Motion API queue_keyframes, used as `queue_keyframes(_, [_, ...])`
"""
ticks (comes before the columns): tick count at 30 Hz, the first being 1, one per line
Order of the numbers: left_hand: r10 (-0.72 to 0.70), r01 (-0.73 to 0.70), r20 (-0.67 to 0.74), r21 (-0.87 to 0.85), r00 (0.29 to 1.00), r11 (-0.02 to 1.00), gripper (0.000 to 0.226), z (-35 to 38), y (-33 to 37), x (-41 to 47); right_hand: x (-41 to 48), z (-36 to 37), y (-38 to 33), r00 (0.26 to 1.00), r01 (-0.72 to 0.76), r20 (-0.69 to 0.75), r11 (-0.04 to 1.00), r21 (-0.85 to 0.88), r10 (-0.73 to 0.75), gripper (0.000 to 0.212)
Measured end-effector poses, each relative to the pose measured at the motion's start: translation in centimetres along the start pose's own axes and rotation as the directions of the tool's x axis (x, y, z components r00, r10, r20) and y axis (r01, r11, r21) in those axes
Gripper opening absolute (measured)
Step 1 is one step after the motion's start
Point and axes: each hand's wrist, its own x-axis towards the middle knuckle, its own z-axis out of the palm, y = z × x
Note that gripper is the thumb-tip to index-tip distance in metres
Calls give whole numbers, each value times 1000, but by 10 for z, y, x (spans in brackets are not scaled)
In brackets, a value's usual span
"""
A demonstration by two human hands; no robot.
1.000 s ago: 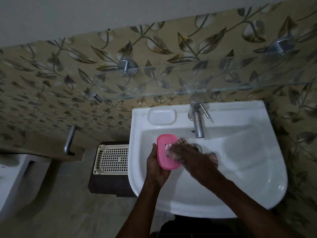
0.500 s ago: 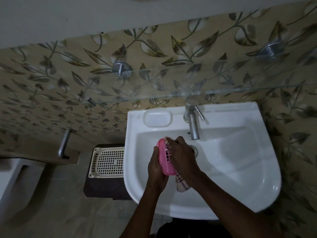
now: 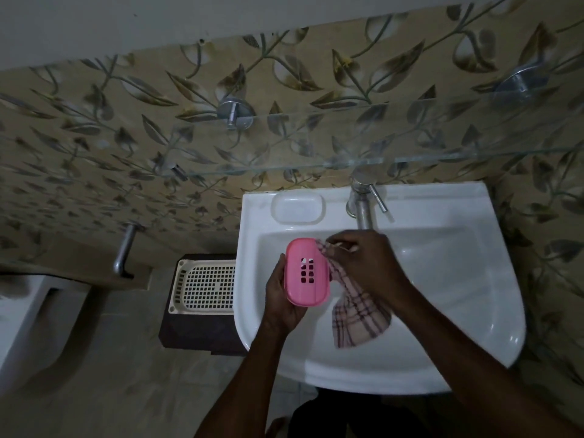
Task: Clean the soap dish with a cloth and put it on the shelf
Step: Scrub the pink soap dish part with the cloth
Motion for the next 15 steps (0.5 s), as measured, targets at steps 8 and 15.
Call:
queue_keyframes(8, [-128, 129, 73, -12, 989, 992, 62, 9, 2, -3, -34, 65, 10, 861, 478, 440, 697, -534, -253, 49])
queue_keyframes(15, [-163, 163, -8, 104, 987, 981, 65, 0, 4, -11, -28, 4, 40, 615, 733, 656, 623, -273, -438, 35])
